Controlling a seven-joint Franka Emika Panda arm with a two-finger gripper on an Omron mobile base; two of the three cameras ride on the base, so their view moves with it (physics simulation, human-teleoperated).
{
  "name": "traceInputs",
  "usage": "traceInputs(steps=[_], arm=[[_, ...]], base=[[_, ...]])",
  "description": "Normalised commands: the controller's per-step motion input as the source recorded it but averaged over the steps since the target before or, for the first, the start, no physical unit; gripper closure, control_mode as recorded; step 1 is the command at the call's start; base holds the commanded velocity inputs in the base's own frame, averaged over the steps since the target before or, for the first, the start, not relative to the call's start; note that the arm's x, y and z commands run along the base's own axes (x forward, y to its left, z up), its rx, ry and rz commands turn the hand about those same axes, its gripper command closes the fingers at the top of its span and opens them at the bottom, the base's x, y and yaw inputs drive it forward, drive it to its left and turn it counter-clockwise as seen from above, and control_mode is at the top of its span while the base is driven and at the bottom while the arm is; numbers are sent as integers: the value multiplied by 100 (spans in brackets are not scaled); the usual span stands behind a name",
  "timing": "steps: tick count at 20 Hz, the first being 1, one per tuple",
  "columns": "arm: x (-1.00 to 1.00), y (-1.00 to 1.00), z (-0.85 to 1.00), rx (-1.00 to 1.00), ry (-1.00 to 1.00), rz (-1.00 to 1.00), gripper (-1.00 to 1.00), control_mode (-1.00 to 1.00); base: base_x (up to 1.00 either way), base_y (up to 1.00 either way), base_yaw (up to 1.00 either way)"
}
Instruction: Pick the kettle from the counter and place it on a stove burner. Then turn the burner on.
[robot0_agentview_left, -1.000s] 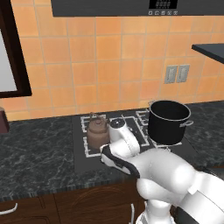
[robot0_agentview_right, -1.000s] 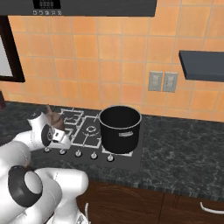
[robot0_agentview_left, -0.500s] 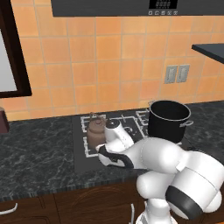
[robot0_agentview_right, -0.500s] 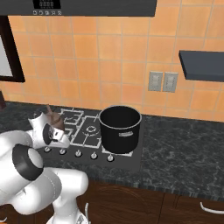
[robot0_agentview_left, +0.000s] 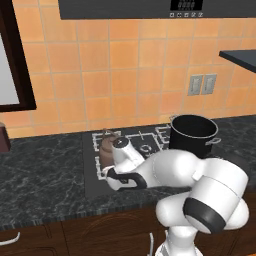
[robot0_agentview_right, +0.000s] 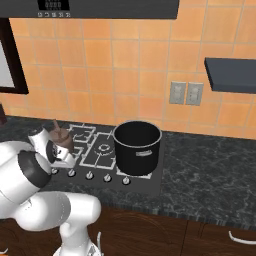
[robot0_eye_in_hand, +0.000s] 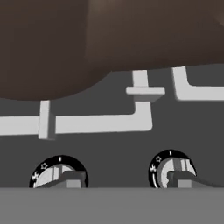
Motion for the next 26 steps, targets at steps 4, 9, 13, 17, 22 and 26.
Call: traceInputs(steps=[4, 9, 13, 17, 22, 26], arm=[[3, 12, -5, 0, 0, 0, -100, -100], [8, 8, 0, 0, -1, 0, -100, -100], [6, 11, 0, 0, 0, 0, -100, -100], [11, 14, 0, 0, 0, 0, -100, -100], [27, 17, 0, 0, -1, -1, -100, -100], [26, 16, 0, 0, -1, -1, -100, -100]], base=[[0, 0, 0], [0, 0, 0], [0, 0, 0], [0, 0, 0], [0, 0, 0], [0, 0, 0]])
